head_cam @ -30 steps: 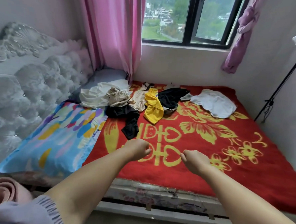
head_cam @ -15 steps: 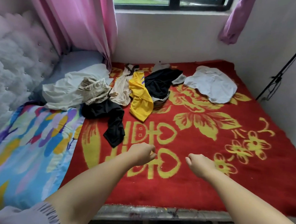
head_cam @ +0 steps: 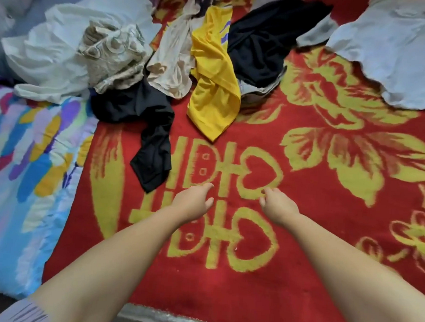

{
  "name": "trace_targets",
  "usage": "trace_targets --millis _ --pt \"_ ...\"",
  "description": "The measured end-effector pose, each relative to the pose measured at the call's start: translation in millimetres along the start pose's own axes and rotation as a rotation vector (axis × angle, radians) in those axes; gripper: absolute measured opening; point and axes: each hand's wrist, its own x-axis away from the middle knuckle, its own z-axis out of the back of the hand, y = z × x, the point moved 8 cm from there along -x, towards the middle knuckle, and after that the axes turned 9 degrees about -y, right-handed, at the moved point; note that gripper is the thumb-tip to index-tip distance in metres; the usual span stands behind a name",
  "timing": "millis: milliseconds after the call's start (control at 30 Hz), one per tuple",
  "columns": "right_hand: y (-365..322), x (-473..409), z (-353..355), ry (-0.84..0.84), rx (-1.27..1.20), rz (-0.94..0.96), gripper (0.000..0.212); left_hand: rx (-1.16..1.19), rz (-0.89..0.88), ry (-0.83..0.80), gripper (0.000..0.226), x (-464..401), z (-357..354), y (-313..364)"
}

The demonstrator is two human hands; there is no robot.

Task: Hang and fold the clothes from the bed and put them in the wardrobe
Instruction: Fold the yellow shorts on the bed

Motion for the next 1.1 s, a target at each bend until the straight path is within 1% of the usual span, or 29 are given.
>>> trace_targets --millis 67,133,200,267,333,433,500,533,600,667,733,800,900,1000,1100 --pt "-5 -41 -9 0.034 -0.049 0.003 0.040 0.020 0.004 0.035 0.048 -39 -2 -12" --pt "-12 -81 -17 0.094 -0.048 0.020 0.044 0.017 0.007 0.097 0.049 -76 0 -27" --pt "-10 -116 -33 0.106 0.010 0.033 0.049 -0.011 0.012 0.156 0.051 -113 5 -41" --pt "-3 -141 -52 0.136 0.124 0.049 0.053 -0.063 0.015 0.211 0.054 -145 13 -54" --pt "1 -150 -61 0.248 0.230 0.080 0.055 -0.149 -0.008 0.302 0.060 -176 28 -59" --pt "-3 -151 -57 0.483 0.187 0.152 0.055 -0.263 -0.082 0.452 0.070 -217 56 -56" --pt "-4 -152 -56 0.542 0.171 0.179 0.053 -0.322 -0.082 0.440 0.070 -245 67 -54" --pt "-5 -151 -58 0.548 0.181 0.177 0.053 -0.332 -0.069 0.415 0.067 -256 70 -54" --pt "-4 -149 -59 0.559 0.197 0.172 0.053 -0.286 -0.090 0.435 0.054 -270 79 -51" --pt "-3 -151 -58 0.549 0.199 0.171 0.053 -0.134 -0.112 0.488 0.038 -275 98 -52" --pt "-1 -151 -58 0.549 0.204 0.170 0.054 0.027 -0.084 0.489 0.030 -279 111 -56" --pt "0 -151 -57 0.553 0.202 0.167 0.054 0.010 -0.062 0.467 0.024 -274 108 -54" --pt "1 -152 -57 0.572 0.192 0.174 0.055 -0.082 -0.040 0.440 0.014 -249 70 -54" --pt "0 -156 -57 0.560 0.182 0.175 0.055 -0.005 -0.005 0.447 0.003 -217 29 -66" --pt "2 -160 -61 0.454 0.180 0.124 0.057 0.057 0.043 0.397 0.018 -185 -4 -73"
